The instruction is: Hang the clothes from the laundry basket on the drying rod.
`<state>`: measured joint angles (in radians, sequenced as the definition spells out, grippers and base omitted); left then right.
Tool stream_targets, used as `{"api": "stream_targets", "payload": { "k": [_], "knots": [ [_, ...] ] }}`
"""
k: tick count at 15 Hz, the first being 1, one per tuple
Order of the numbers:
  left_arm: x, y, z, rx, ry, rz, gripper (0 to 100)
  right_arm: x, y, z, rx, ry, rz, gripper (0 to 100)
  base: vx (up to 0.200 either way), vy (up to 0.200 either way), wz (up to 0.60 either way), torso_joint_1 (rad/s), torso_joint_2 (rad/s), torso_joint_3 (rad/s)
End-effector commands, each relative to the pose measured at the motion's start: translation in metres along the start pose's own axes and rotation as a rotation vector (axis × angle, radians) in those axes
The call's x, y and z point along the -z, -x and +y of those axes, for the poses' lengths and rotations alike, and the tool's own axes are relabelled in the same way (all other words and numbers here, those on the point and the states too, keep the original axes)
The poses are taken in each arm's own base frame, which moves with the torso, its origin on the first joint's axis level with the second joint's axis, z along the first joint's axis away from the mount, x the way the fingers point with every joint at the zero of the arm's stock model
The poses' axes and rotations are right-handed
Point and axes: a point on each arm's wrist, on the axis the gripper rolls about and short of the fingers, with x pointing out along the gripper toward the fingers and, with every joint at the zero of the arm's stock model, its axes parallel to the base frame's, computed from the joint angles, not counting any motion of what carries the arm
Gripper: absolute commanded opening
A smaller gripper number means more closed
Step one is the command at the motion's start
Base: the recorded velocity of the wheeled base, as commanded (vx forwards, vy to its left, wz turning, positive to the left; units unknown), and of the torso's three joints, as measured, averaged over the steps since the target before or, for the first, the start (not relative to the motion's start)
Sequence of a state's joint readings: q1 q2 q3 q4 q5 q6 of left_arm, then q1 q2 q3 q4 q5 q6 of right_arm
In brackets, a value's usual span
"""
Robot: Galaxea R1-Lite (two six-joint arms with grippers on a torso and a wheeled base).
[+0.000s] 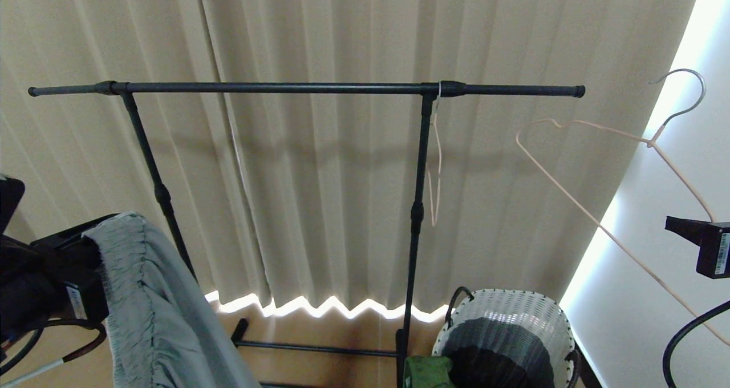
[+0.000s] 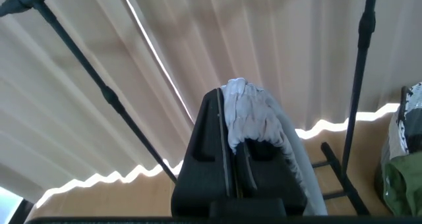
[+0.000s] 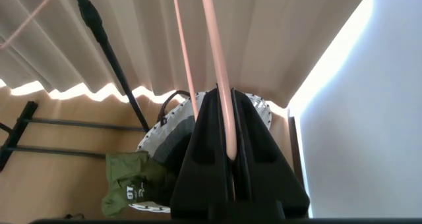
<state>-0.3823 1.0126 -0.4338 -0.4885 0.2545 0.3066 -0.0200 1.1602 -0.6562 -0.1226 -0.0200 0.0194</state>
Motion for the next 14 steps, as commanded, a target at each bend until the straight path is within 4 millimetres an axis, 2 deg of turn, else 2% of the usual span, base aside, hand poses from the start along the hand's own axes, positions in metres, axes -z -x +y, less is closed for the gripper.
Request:
{"api": "stream_targets", "payload": {
  "k": [1,6,14],
  "knots": [
    [-0.001,-0.001,0.000,-0.001,0.000,-0.001,0,-0.002,0.004,0.001,-0.005,0.001,-0.019,0,0.000,0.200,0.00,-0.002,0.00,0.002],
    [-0.002,-0.001,0.000,-0.002,-0.001,-0.004,0,-0.006,0.005,0.001,-0.009,0.000,-0.056,0,0.000,0.200,0.00,0.004,0.01,0.002],
    [-0.001,-0.001,0.000,0.000,0.000,0.000,0,-0.010,0.020,0.004,-0.063,0.007,-0.115,0,0.000,0.200,0.00,0.004,0.00,0.002]
  ]
}}
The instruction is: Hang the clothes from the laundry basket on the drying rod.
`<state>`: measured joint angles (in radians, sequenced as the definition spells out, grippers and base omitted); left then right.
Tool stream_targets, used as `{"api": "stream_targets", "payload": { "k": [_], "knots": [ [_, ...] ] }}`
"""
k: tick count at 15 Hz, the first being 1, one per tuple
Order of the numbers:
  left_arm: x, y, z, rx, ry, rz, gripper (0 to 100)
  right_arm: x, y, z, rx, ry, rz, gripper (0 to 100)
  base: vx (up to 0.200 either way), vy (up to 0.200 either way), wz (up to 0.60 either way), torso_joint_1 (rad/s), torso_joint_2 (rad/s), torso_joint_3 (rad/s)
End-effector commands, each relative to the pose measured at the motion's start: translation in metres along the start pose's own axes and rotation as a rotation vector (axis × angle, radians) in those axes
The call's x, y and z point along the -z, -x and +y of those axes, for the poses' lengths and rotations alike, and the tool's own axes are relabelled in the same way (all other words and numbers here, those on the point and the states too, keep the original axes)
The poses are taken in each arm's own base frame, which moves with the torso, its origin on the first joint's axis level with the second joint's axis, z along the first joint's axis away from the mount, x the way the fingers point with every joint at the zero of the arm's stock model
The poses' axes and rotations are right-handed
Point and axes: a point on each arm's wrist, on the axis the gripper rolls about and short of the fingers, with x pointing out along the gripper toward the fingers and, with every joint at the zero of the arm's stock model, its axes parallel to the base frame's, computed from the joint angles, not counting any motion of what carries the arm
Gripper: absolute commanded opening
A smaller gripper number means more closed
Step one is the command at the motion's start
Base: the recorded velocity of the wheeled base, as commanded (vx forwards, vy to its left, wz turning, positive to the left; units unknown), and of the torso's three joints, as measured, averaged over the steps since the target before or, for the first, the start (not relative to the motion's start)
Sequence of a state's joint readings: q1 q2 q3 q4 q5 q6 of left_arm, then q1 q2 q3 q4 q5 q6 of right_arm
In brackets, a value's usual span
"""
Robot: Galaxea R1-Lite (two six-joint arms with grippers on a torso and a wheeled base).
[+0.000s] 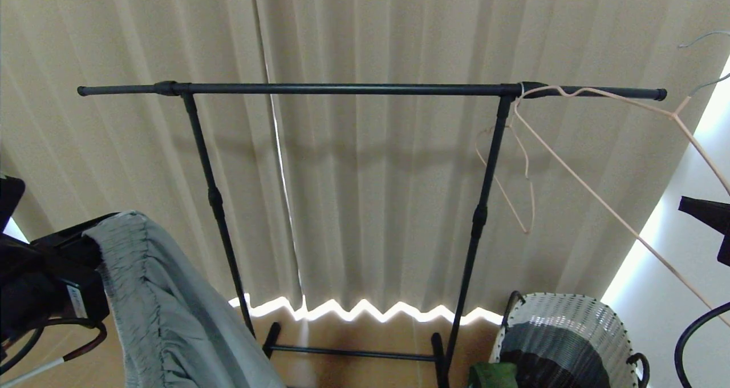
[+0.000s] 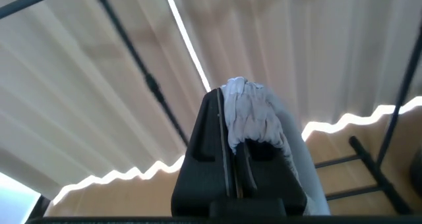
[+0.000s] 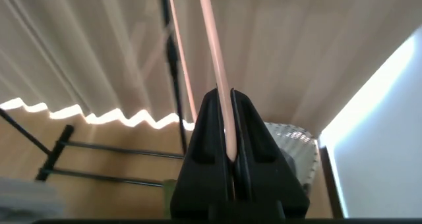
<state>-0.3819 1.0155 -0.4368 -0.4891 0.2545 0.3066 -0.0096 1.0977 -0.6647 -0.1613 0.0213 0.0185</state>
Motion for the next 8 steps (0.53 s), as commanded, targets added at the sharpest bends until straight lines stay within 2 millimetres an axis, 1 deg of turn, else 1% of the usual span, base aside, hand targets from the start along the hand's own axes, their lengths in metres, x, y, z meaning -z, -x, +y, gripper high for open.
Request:
{"api": "stream_targets", "payload": {
  "k": [1,6,8],
  "knots": [
    [0.0004,-0.0003,-0.0002,0.001,-0.001,0.002,0,-0.0003,0.0018,0.0036,-0.023,0.006,-0.006,0,0.000,0.200,0.00,-0.007,0.00,0.002],
    [0.0004,-0.0003,-0.0002,0.001,-0.001,0.002,0,0.0016,0.0009,0.0098,-0.063,0.019,0.004,0,0.000,0.200,0.00,0.004,0.00,0.001],
    [0.0013,-0.0003,-0.0004,0.000,0.000,0.006,0,0.0045,0.0000,0.0120,-0.077,0.023,0.022,0,0.000,0.000,0.00,0.000,0.00,0.000]
  ]
}}
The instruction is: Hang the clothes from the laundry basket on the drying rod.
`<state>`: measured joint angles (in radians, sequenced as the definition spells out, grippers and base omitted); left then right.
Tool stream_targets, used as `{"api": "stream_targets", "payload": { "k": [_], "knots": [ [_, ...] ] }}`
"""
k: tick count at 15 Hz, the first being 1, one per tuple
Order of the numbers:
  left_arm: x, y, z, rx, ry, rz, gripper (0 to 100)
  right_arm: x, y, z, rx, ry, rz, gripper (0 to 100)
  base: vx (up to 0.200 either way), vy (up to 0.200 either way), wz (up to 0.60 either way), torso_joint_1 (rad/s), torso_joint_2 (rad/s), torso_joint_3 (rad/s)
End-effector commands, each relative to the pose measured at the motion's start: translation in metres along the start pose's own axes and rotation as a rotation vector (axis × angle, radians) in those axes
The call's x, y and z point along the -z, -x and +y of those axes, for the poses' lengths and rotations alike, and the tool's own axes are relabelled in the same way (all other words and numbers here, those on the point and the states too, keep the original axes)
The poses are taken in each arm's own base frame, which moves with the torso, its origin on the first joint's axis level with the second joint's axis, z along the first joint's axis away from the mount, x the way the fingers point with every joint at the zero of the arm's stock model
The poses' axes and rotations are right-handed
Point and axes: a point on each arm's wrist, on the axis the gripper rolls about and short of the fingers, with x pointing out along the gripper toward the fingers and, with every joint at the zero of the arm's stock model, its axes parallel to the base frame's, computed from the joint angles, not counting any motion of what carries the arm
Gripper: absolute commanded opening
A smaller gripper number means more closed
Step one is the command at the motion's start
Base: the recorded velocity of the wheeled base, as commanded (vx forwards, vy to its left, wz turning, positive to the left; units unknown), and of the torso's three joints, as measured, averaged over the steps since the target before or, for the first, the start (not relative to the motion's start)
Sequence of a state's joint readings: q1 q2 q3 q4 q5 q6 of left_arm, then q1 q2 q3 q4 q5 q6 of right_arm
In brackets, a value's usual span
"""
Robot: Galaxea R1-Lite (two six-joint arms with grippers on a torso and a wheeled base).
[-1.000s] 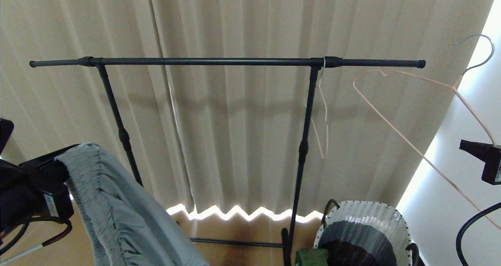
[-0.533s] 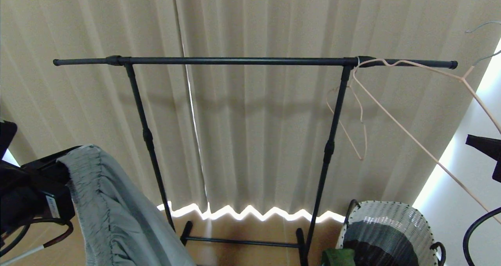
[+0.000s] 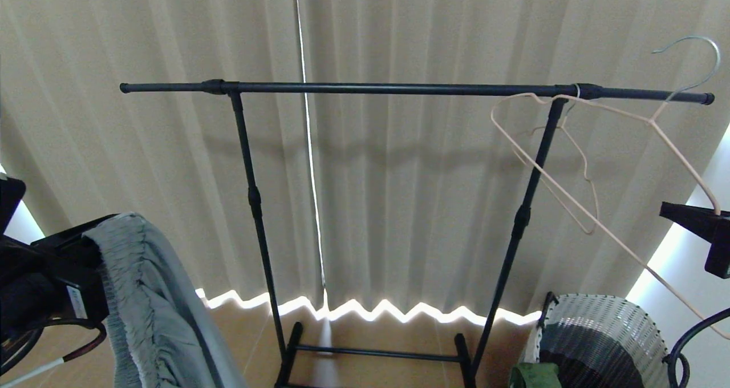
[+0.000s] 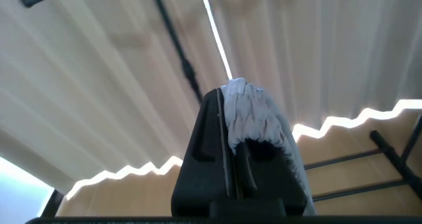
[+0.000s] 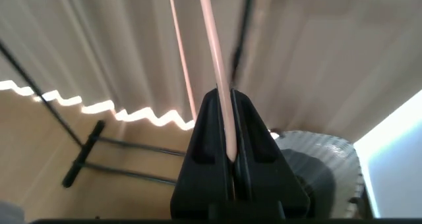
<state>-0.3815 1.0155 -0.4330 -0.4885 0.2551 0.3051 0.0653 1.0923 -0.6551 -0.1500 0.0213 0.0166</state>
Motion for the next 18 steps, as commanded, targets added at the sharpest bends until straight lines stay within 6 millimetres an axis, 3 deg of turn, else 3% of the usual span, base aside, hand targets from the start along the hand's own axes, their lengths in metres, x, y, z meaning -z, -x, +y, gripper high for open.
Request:
{"api": "stream_targets", "payload": {
  "k": [1,5,12,15,18],
  "knots": [
    [-0.001,0.000,0.000,0.000,0.000,-0.002,0,0.001,-0.001,0.001,-0.007,0.002,0.006,0,0.000,0.000,0.00,0.000,0.00,0.000],
    [0.001,0.000,0.000,0.002,-0.004,0.002,0,0.005,-0.005,0.002,-0.010,0.002,0.034,0,0.000,0.000,0.00,0.000,0.00,0.000],
    [0.001,-0.001,-0.001,0.006,-0.005,0.005,0,0.029,-0.009,0.027,-0.166,0.059,0.118,0,0.000,0.000,0.00,0.000,0.00,0.000],
    [0.002,-0.011,-0.004,0.014,-0.016,0.037,0,0.043,-0.008,0.037,-0.231,0.083,0.168,0,0.000,0.000,0.00,0.000,0.00,0.000],
    [-0.001,-0.034,-0.009,-0.019,-0.023,0.095,0,0.050,-0.003,0.051,-0.324,0.043,0.196,0,0.000,0.000,0.00,0.000,0.00,0.000]
  ]
}}
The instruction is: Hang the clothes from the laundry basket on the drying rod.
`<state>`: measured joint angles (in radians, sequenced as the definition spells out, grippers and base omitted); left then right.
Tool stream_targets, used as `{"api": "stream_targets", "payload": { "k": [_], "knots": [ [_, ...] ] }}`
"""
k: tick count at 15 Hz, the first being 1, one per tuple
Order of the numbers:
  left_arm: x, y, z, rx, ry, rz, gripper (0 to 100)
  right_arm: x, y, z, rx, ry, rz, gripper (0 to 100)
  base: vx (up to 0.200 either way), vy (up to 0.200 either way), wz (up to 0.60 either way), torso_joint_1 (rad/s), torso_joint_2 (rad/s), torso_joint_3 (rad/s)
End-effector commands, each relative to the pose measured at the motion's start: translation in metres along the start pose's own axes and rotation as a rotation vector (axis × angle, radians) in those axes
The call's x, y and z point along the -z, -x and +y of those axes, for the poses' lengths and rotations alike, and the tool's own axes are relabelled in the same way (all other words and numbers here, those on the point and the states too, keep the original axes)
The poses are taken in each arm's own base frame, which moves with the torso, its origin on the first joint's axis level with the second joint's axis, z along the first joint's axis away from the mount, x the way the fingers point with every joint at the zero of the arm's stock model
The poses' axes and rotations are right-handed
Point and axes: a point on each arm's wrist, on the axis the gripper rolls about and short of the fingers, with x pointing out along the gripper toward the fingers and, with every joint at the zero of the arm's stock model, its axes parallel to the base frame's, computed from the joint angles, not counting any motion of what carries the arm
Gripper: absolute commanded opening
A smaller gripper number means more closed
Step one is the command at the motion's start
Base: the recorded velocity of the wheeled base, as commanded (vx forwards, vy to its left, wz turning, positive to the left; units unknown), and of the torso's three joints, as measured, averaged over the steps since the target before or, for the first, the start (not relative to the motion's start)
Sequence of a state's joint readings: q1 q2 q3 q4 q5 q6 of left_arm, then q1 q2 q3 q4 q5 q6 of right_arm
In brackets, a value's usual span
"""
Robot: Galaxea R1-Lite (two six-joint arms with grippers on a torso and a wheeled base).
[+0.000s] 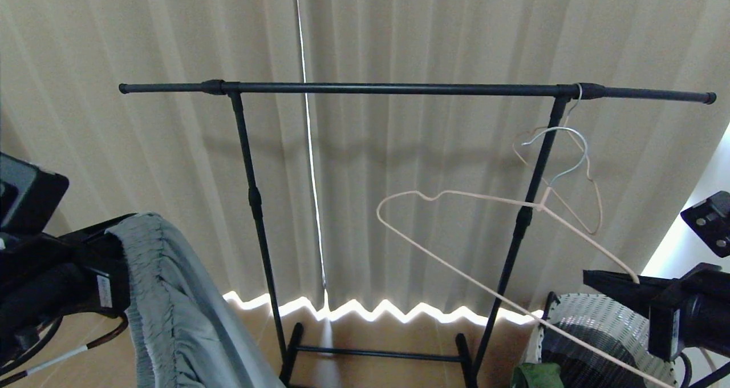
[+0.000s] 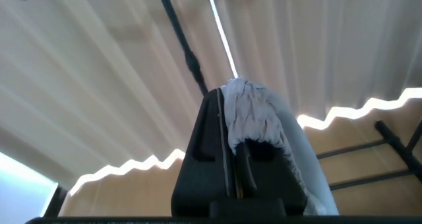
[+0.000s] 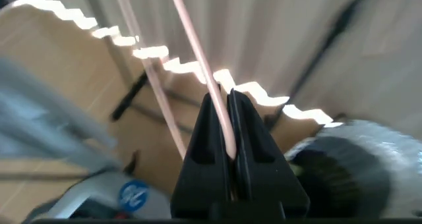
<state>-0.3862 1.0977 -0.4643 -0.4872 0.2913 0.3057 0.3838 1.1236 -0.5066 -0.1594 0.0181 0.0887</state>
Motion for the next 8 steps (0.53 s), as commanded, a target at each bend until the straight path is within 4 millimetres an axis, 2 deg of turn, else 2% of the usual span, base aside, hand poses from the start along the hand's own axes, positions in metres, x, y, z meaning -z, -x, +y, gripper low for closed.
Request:
{"api": "stream_targets", "payload": {
  "k": [1,2,3,4,7,8],
  "knots": [
    [-0.004,-0.022,-0.005,-0.024,-0.006,0.053,0,0.003,0.000,0.010,-0.064,-0.008,0.012,0,0.000,0.000,0.00,0.000,0.00,0.000],
    [-0.009,-0.037,-0.010,-0.051,0.012,0.076,0,0.005,0.001,0.021,-0.128,-0.031,0.024,0,0.000,0.000,0.00,0.000,0.00,0.000],
    [-0.013,-0.042,-0.013,-0.060,0.027,0.080,0,0.006,0.002,0.024,-0.150,-0.035,0.029,0,0.000,0.000,0.00,0.000,0.00,0.000],
    [-0.023,-0.059,-0.021,-0.090,0.081,0.086,0,0.007,0.003,0.033,-0.205,-0.030,0.041,0,0.000,0.000,0.00,0.000,0.00,0.000],
    [-0.039,-0.098,-0.033,-0.157,0.142,0.104,0,0.010,0.004,0.048,-0.291,0.011,0.061,0,0.000,0.000,0.00,0.000,0.00,0.000],
    [-0.042,-0.104,-0.035,-0.158,0.144,0.102,0,0.010,0.003,0.051,-0.306,0.017,0.068,0,0.000,0.000,0.00,0.000,0.00,0.000]
  ]
}}
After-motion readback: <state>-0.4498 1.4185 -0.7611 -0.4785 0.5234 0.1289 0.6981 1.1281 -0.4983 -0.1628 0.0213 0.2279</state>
